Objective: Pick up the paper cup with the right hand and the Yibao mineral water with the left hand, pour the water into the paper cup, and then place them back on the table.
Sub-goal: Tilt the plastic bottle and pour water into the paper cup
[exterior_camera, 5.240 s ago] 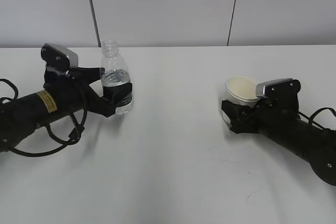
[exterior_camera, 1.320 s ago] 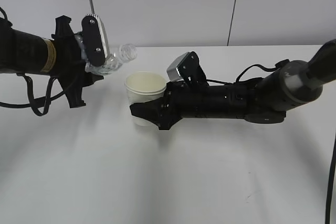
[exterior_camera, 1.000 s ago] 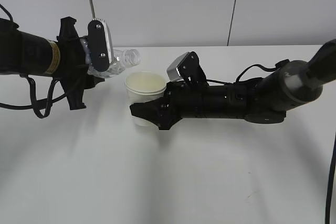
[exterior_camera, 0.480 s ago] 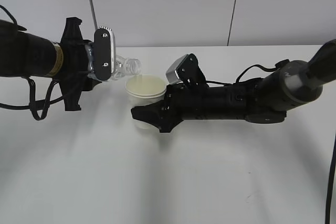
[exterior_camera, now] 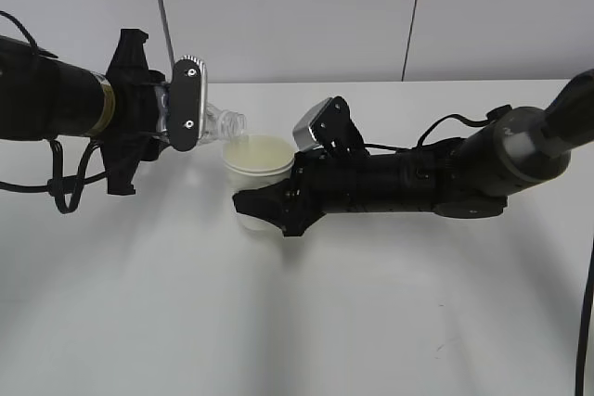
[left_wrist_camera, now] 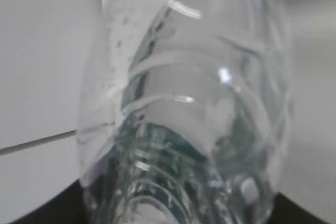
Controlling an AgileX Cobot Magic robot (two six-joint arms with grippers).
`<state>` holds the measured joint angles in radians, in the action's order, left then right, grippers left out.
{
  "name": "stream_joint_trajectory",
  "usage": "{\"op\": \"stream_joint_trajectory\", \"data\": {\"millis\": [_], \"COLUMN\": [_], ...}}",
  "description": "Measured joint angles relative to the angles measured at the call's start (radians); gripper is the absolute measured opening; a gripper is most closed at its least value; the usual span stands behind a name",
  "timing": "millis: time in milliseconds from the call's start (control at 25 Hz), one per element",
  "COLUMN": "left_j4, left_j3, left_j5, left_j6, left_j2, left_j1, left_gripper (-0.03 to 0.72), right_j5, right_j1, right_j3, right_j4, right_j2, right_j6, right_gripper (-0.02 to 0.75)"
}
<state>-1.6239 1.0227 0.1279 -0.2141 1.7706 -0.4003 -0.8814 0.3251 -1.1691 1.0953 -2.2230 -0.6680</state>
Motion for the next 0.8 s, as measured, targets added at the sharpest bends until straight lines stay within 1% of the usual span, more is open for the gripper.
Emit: {"op": "stream_joint_trajectory", "data": {"millis": [280,800], "left_j4": [-0.025,-0.082], "left_j3": [0.0,0.0], "left_j5": [0.027,0.071], "left_j6": [0.0,0.0], "left_j2": [0.0,0.0], "left_j1": [-0.017,-0.018], "left_gripper": [0.34,0.34], "right_j5": [0.001,0.002], "right_j1": [0.0,0.0], "right_j3": [0.0,0.0], "right_j4": [0.016,0.017], "right_j2": [0.0,0.0], "right_j6": [0.0,-0.002], "right_gripper": [0.496,0.496]}}
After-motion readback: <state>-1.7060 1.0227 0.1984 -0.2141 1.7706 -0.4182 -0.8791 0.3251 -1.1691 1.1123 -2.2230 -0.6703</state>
